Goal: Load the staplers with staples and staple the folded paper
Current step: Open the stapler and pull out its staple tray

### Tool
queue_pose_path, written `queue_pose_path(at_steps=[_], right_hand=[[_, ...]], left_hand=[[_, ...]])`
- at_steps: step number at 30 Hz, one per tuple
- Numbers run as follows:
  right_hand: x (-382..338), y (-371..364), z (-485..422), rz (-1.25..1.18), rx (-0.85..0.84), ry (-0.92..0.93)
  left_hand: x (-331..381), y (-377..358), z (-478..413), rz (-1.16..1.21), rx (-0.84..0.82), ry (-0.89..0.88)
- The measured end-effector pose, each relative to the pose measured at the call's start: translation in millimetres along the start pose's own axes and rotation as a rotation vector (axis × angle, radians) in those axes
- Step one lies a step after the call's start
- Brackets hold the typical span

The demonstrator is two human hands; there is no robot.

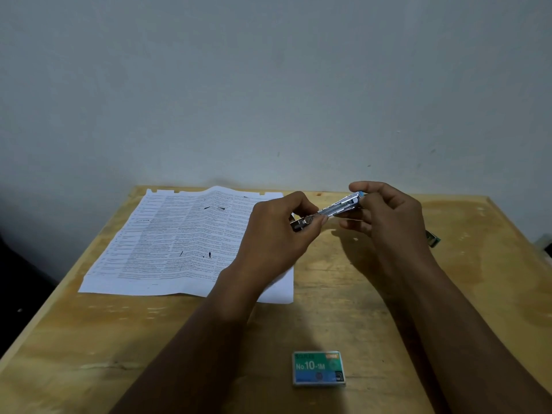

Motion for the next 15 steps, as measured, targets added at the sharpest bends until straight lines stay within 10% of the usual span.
queue_pose_path(at_steps=[15], right_hand=[[1.5,-0.2,0.1,0.037,0.005,0.060]], left_hand=[[3.3,-3.6,0.2,-0.056,0.005,-0.074]])
Point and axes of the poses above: each hand's wrist, its own z-axis away from the middle knuckle, its own y-axis out of the back of the hand, x = y × z, the point moved 2 cm from there along -z, towards the middle knuckle, and after that the axes turned 3 degrees about z, right-handed, at the moved point
